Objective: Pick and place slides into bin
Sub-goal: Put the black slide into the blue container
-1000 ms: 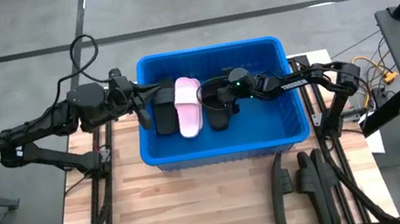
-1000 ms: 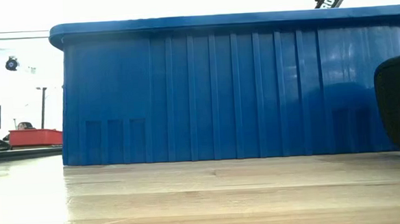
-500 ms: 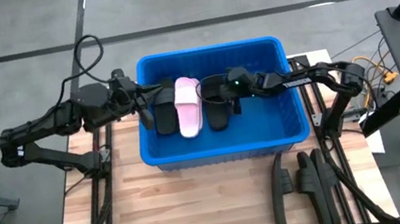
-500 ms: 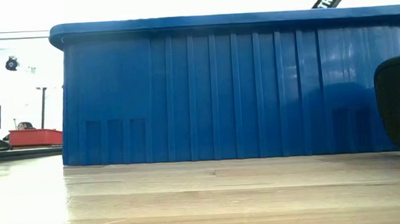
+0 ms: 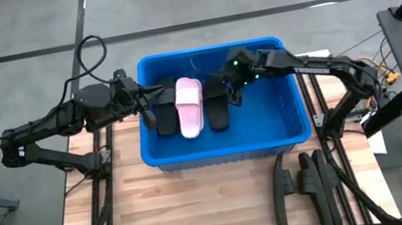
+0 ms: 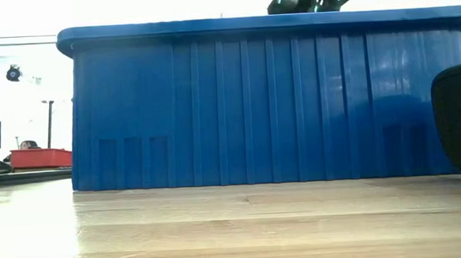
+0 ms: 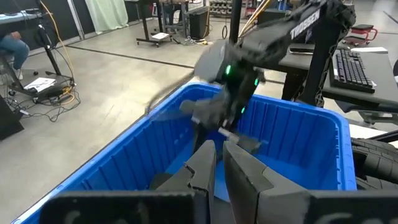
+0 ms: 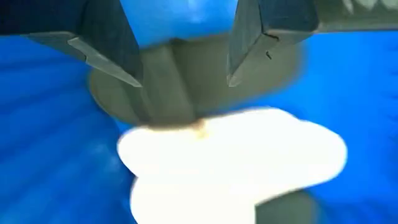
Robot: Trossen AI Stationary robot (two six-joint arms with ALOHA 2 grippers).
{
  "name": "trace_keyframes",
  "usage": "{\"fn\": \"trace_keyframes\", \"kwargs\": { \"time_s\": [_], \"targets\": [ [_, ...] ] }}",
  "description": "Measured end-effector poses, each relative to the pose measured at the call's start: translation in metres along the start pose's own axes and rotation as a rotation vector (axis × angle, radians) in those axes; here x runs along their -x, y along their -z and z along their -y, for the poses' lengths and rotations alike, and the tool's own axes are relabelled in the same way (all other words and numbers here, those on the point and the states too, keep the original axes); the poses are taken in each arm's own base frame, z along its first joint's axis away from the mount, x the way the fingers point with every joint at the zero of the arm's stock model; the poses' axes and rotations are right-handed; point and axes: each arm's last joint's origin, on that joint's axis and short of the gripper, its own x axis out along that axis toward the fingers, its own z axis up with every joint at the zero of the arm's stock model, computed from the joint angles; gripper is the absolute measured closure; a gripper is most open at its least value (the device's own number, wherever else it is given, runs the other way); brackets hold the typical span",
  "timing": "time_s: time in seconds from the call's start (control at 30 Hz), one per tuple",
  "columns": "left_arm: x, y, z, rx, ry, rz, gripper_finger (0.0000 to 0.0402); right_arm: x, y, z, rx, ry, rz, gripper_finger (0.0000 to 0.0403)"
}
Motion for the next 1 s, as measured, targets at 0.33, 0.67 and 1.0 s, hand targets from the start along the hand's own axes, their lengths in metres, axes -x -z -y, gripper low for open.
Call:
{"fn": "trace_keyframes", "kwargs": {
  "time_s": [0.33, 0.67, 1.0],
  "targets": [
    [0.002, -0.007, -0.001, -0.056, 0.002, 0.068, 0.0384, 0.097, -0.024, -0.045, -0.12, -0.272, 0.235, 0.0183],
    [-0.006, -0.005, 0.003, -0.118, -0.001, 0.048, 0.0384, 0.177, 0.022, -0.124, -0.212, -0.183, 0.101, 0.0183],
    [-0.024, 0.003, 0.01, -0.143, -0.002, -0.008, 0.0384, 0.192, 0.069, -0.226, -0.381, -0.182, -0.049, 0.0183]
  ]
}}
